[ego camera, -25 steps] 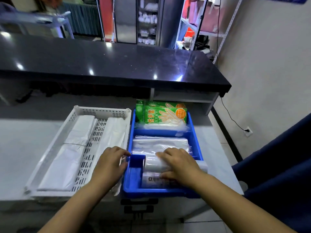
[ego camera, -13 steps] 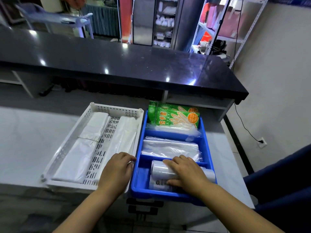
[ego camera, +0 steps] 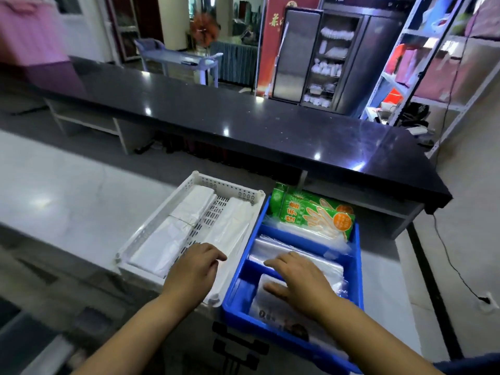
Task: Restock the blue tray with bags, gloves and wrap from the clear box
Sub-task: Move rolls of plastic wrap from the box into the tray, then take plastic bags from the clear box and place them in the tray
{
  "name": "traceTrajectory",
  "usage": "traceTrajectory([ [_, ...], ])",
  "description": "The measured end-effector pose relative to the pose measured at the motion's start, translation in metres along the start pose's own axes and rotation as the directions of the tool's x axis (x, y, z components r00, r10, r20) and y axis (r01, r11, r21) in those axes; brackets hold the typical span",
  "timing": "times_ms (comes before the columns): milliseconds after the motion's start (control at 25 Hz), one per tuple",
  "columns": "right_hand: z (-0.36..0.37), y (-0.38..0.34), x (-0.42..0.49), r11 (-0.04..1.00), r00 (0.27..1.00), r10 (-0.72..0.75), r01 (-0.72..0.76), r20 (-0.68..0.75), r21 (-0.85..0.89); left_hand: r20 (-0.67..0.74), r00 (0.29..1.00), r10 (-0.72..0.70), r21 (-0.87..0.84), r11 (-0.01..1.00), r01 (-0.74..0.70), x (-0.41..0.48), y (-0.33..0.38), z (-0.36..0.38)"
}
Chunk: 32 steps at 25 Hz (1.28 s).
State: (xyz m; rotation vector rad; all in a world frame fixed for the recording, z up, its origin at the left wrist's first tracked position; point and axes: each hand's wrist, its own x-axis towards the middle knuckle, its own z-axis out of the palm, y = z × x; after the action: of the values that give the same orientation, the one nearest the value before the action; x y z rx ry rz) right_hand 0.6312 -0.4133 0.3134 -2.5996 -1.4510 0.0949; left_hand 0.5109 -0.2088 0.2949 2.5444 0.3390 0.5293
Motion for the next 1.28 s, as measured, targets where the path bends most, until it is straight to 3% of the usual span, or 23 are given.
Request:
traceTrajectory([
  [200,-0.005,-0.056,0.064,0.960,0.965,-0.257,0.260,-0.042,0.099,-0.150,0.970,-0.194,0.066,0.976,0.205,-0.050,-0.032,-0.069],
  [320,0.004,-0.114,0.093,0.909,0.919,-0.392,0.395,-0.043,0.135,-0.231,0.915,-0.332,0.101,0.927,0.362,-0.101,-0.060,-0.112],
  [480,0.023,-0.186,0.111,0.827,0.835,-0.550,0.544,0.000,0.144,-0.388,0.730,-0.563,-0.003,0.793,0.610,-0.172,-0.098,-0.150],
  [680,0.061,-0.275,0.137,0.754,0.752,-0.654,0.636,0.085,0.166,-0.433,0.523,-0.734,-0.118,0.622,0.774,-0.258,-0.173,-0.184],
  [920,0.150,-0.384,0.169,0.816,0.762,-0.577,0.526,0.295,0.237,-0.299,0.378,-0.876,-0.202,0.446,0.872,-0.336,-0.283,-0.205],
  [1040,0.203,-0.428,0.181,0.862,0.752,-0.507,0.426,0.421,0.276,-0.203,0.361,-0.910,-0.154,0.393,0.906,-0.363,-0.336,-0.207],
  [1280,0.313,-0.460,0.195,0.943,0.732,-0.278,0.084,0.622,0.323,-0.076,0.335,-0.939,-0.120,0.343,0.932,-0.392,-0.400,-0.184],
])
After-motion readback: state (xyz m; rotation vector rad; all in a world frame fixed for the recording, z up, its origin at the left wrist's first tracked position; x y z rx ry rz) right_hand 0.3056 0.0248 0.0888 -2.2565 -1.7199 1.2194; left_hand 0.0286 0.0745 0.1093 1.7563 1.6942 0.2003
